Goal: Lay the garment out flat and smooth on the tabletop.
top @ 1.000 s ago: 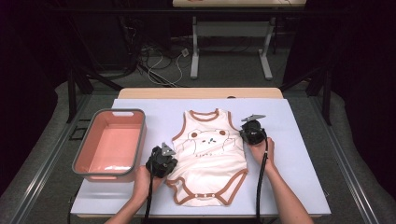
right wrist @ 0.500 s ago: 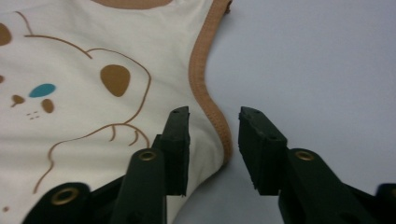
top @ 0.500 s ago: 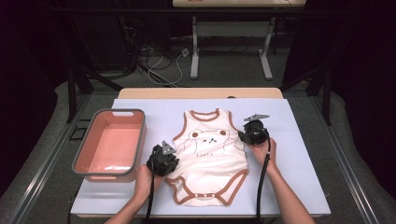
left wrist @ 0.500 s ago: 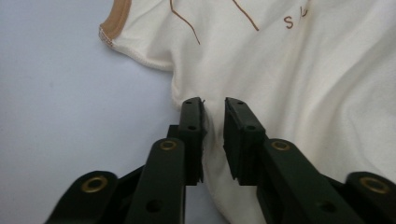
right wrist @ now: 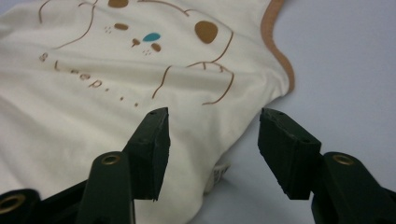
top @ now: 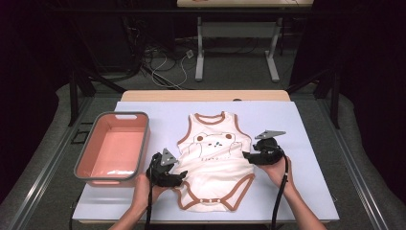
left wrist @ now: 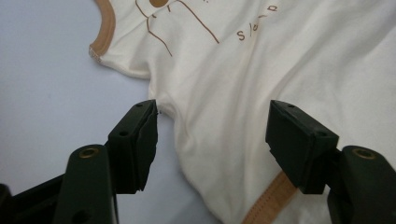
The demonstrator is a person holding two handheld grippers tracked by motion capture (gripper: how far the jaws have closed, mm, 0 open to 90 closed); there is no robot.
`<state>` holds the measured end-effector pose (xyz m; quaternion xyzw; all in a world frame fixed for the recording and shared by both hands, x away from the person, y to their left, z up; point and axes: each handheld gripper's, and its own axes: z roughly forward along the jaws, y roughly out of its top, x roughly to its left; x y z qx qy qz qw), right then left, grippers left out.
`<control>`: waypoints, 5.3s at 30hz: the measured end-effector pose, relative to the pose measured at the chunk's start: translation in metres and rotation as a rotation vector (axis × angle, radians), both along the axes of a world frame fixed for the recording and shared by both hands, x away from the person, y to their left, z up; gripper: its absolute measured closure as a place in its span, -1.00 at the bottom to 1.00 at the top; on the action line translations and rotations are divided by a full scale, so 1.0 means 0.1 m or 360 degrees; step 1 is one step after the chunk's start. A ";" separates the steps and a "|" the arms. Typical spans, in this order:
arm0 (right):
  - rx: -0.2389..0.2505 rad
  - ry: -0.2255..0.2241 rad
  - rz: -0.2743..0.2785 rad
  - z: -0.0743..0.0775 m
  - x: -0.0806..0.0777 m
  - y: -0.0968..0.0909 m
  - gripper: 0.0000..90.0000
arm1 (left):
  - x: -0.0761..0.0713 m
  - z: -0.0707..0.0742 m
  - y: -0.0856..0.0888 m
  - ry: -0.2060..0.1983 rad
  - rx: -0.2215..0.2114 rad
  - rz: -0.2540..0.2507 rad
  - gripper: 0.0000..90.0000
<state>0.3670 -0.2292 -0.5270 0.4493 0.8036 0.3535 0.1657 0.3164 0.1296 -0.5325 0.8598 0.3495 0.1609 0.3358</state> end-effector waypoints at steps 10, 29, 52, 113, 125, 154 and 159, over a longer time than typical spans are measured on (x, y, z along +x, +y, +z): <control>-0.0027 0.0063 0.0076 -0.04 -0.31 -0.03 0.24 | -0.21 -0.05 0.11 0.0077 0.0064 0.0001 -0.06; -0.0049 0.0225 0.0127 -0.21 -0.58 -0.05 0.84 | -0.20 -0.16 0.19 0.0231 0.0056 -0.0128 0.68; -0.0127 0.0247 0.0079 -0.16 -0.51 -0.23 0.95 | -0.20 -0.15 0.10 0.0109 0.0080 -0.0200 0.92; -0.0134 0.0056 0.0663 -0.12 -1.03 0.45 0.09 | -0.58 -0.12 -0.44 0.0100 -0.0033 -0.0649 -0.24; -0.0185 0.0120 0.0763 -0.20 -1.05 0.53 0.33 | -0.59 -0.21 -0.54 0.0122 0.0007 -0.0726 0.10; -0.0140 0.0154 0.0879 -0.20 -1.23 0.54 0.96 | -0.67 -0.16 -0.36 0.0274 -0.0061 -0.0883 0.97; -0.0122 0.0179 0.0890 -0.20 -1.27 0.54 0.98 | -0.71 -0.16 -0.36 0.0281 -0.0048 -0.0909 0.97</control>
